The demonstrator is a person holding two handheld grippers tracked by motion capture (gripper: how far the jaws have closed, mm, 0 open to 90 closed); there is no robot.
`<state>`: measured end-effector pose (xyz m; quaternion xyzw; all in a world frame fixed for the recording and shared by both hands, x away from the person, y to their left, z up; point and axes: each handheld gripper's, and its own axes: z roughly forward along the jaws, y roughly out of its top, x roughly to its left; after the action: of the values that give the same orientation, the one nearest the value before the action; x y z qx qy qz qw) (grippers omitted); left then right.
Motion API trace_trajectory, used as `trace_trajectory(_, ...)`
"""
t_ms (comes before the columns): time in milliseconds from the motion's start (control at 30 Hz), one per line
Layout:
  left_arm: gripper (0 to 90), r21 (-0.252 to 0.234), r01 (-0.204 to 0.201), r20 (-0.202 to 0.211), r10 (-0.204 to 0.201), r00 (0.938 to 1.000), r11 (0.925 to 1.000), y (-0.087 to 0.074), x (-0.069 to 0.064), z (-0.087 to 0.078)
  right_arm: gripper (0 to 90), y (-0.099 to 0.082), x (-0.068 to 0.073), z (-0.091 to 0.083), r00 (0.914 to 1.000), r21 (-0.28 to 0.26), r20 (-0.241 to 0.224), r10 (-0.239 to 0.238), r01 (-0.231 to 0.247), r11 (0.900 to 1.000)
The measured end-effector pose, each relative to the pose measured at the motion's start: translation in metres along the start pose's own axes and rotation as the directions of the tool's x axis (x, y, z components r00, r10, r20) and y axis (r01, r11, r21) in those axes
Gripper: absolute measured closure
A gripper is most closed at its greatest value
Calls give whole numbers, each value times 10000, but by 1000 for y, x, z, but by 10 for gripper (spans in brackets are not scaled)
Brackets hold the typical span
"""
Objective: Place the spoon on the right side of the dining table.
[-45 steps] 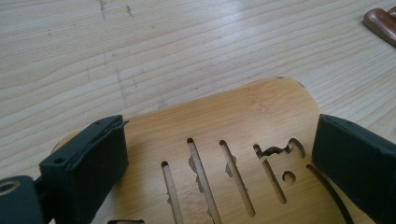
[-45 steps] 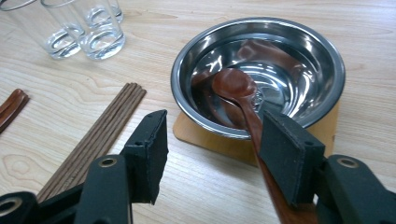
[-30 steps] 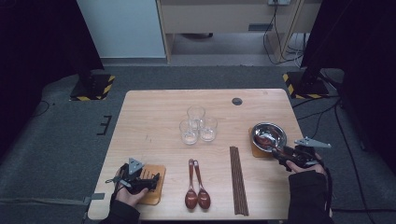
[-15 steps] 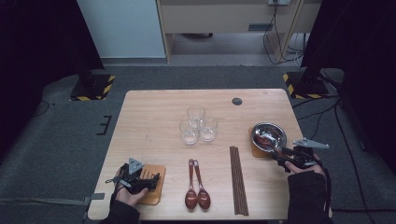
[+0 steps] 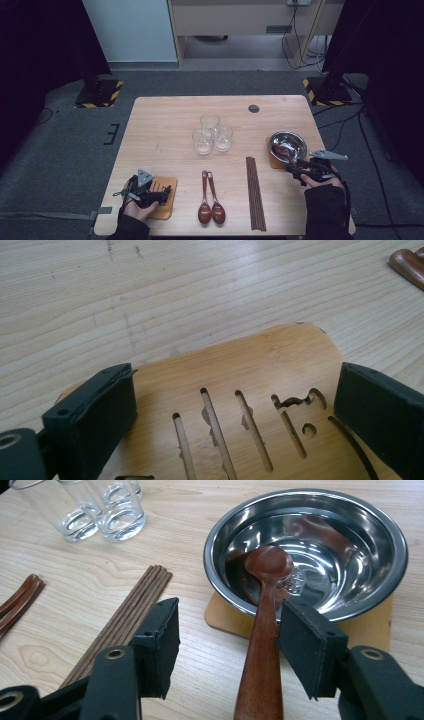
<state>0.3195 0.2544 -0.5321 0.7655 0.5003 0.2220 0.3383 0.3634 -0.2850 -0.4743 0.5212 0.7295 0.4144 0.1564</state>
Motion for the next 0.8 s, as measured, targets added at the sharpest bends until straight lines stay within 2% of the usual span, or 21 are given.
trace_trajectory(633,25,-1,0,-1,0,10000,10000,0,0,0,420,2,10,3,9997,-40,-248,88,-89,10000)
trace_trajectory(800,25,0,-3,0,3,10000,10000,0,0,0,428,4,8,-1,9998,-272,-173,-19,14,9996)
